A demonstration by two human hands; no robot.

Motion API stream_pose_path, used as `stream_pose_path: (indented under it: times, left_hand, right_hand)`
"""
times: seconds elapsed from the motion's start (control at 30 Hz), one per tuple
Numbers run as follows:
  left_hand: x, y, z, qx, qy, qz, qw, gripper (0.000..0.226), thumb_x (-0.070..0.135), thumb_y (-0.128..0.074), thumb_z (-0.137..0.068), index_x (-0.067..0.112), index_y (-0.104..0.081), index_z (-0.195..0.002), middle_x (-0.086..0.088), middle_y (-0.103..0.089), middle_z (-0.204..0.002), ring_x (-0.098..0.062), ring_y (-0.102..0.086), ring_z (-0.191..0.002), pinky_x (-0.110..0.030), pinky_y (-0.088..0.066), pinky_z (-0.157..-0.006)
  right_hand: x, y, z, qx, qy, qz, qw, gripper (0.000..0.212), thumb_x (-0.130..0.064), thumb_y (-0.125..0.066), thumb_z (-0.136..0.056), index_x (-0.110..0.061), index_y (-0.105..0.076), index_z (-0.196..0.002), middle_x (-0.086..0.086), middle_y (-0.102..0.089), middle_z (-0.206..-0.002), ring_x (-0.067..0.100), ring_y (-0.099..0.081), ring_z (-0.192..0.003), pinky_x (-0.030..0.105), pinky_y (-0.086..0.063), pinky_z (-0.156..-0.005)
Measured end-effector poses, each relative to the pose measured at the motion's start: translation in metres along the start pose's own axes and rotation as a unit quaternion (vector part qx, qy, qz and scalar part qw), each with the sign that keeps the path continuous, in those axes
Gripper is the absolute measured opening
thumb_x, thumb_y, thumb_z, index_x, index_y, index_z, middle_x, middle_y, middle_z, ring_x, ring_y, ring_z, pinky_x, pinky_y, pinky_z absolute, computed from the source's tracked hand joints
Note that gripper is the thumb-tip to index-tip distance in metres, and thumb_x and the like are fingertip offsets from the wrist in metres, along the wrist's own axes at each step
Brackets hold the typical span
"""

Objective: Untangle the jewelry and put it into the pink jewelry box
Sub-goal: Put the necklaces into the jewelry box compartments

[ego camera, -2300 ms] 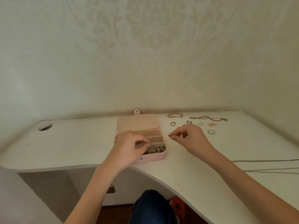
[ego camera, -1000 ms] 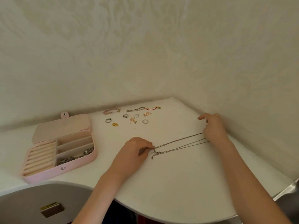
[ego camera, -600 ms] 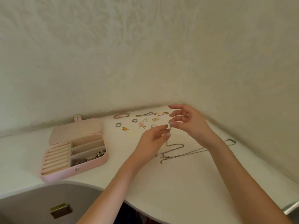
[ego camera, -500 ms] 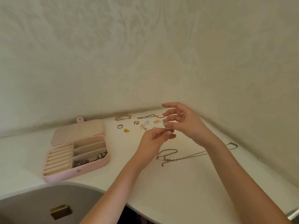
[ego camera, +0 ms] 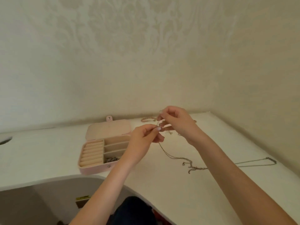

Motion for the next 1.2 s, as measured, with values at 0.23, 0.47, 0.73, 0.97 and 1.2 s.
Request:
stream_pose_path:
  times: [0.23, 0.47, 0.73, 0.97, 1.2]
  left_hand:
    - [-0.016, 0.031, 0.015, -0.033, 0.063, -0.043, 0.997, 0.020, 0.008, -0.057, -0.091, 0.018, -0.071, -0.080, 0.002, -0.072, -0.069, -0.010, -0.066, -0.071, -0.023, -0.050, -0.069]
    - [0.009, 0.073, 0.021, -0.057, 0.090, -0.099, 0.989, 0.009, 0.006, -0.061, -0.088, 0.002, -0.070, -0.087, -0.007, -0.073, -0.076, -0.010, -0.070, -0.072, -0.016, -0.053, -0.064]
    - [0.005, 0.102, 0.026, -0.036, 0.143, -0.102, 0.984, 0.012, -0.001, -0.059, -0.087, 0.005, -0.066, -0.079, -0.005, -0.071, -0.068, -0.012, -0.069, -0.062, -0.021, -0.056, -0.058]
    - [0.021, 0.129, 0.036, 0.097, 0.094, -0.020, 0.991, 0.012, 0.003, -0.054, -0.092, -0.001, -0.065, -0.093, -0.011, -0.070, -0.077, -0.018, -0.071, -0.070, -0.024, -0.059, -0.066]
    - [0.030, 0.136, 0.041, 0.102, 0.094, -0.005, 0.990, 0.011, 0.004, -0.056, -0.091, 0.002, -0.067, -0.092, -0.010, -0.072, -0.080, -0.022, -0.072, -0.078, -0.027, -0.059, -0.071]
  right_hand:
    - [-0.038, -0.023, -0.024, 0.025, 0.013, -0.102, 0.994, 0.021, -0.024, -0.035, -0.103, -0.008, -0.044, -0.092, 0.011, -0.060, -0.064, 0.017, -0.058, -0.044, 0.024, -0.045, -0.038]
    - [-0.051, -0.021, -0.038, 0.065, 0.092, -0.154, 0.982, 0.022, -0.023, -0.042, -0.101, -0.012, -0.053, -0.085, 0.000, -0.044, -0.055, 0.014, -0.047, -0.048, 0.022, -0.039, -0.041]
    - [-0.052, -0.025, -0.041, 0.030, 0.095, -0.294, 0.951, 0.021, -0.020, -0.042, -0.101, -0.010, -0.054, -0.088, 0.000, -0.043, -0.058, 0.013, -0.045, -0.052, 0.021, -0.035, -0.044]
    - [-0.040, -0.031, -0.041, 0.025, 0.073, -0.153, 0.985, 0.021, -0.022, -0.049, -0.098, -0.011, -0.063, -0.088, 0.001, -0.044, -0.060, 0.012, -0.045, -0.053, 0.022, -0.040, -0.048]
    - [-0.042, -0.043, -0.038, -0.025, 0.069, -0.117, 0.990, 0.021, -0.022, -0.050, -0.097, -0.010, -0.065, -0.089, 0.001, -0.047, -0.064, 0.012, -0.047, -0.057, 0.021, -0.044, -0.052]
Point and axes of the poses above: each hand's wrist, its own z-axis away from the middle knuckle, its own y-axis out of the back of the hand, x = y × z, the point moved 3 cm from there along -z, towards the middle knuckle
